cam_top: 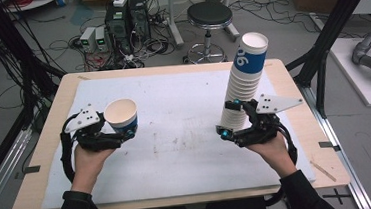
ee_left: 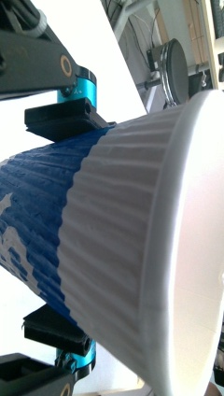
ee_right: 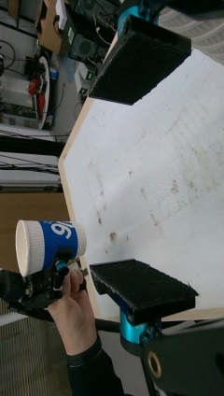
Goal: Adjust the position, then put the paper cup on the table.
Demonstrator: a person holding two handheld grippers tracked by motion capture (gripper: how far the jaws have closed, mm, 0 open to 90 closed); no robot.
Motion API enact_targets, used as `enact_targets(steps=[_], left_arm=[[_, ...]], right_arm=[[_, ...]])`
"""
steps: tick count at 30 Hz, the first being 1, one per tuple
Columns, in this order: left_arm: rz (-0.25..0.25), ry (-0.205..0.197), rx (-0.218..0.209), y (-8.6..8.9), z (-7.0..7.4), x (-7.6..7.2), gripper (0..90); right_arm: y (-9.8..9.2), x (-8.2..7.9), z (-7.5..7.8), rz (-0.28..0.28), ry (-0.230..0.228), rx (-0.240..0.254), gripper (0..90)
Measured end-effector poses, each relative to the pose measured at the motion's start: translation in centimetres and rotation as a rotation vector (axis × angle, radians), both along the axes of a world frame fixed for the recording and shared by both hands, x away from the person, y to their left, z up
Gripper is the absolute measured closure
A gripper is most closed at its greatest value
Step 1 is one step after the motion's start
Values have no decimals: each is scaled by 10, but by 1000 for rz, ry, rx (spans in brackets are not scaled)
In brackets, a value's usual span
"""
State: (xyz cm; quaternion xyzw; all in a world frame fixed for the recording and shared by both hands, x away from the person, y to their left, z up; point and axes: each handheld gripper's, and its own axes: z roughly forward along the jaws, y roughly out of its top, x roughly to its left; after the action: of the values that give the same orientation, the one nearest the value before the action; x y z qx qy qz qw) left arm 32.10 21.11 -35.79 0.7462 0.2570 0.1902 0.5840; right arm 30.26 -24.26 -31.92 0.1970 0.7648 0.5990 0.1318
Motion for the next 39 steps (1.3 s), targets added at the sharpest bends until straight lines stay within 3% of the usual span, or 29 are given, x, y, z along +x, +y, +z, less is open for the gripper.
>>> enact_targets(steps=[20,27,35,39], left_arm=[[34,2,-24,6,-4,-1,257],[82,14,-11,7,-15,-2,258],[137,31,-29,10,-28,-5,258],[166,27,-12,11,-33,-6,258]], right_arm=[[2,1,-1,-10,0,-18,144],[2,2,-2,-6,-5,-19,145],[2,4,-2,-10,-3,-23,144],[3,3,-2,-8,-8,-27,144]])
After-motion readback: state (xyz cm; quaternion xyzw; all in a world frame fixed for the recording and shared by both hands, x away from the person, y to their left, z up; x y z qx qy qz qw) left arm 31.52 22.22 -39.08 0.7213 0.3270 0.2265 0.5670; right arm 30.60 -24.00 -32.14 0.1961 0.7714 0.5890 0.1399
